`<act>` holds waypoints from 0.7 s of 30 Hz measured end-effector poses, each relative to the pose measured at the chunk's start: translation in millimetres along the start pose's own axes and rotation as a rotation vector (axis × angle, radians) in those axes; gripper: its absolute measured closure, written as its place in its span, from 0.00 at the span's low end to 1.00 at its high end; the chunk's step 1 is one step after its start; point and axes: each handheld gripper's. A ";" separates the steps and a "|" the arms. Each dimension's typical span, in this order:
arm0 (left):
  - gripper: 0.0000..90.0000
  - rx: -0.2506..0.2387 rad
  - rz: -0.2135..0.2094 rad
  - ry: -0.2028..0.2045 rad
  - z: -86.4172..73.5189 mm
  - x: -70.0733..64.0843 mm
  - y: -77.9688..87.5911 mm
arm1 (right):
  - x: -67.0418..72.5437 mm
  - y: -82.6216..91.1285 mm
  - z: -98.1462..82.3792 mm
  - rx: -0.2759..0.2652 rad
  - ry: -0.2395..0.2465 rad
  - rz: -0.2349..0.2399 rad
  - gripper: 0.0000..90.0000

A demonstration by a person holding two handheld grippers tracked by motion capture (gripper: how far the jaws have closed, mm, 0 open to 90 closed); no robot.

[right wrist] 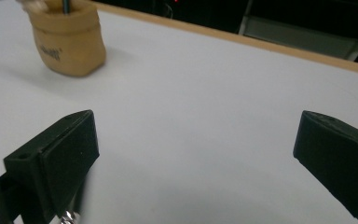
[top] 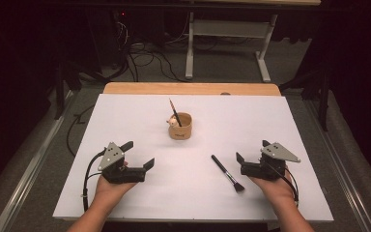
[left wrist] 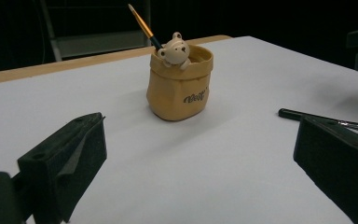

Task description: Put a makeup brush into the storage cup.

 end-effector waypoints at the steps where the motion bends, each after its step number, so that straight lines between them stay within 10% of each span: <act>1: 0.03 0.001 -0.003 0.003 0.1 -0.3 -0.1 | -3.2 -1.4 -3.9 0.035 0.017 -0.015 0.02; 21: 0.00 -0.009 -0.020 0.058 0.2 4.4 1.2 | -6.5 -11.2 -8.0 0.278 0.042 0.011 0.08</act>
Point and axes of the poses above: each handheld gripper's, and its own axes: y roughly backward along the jaws, z roughly out of its top, x roughly to its left, and after that the axes turned 5 degrees about -y, right-handed
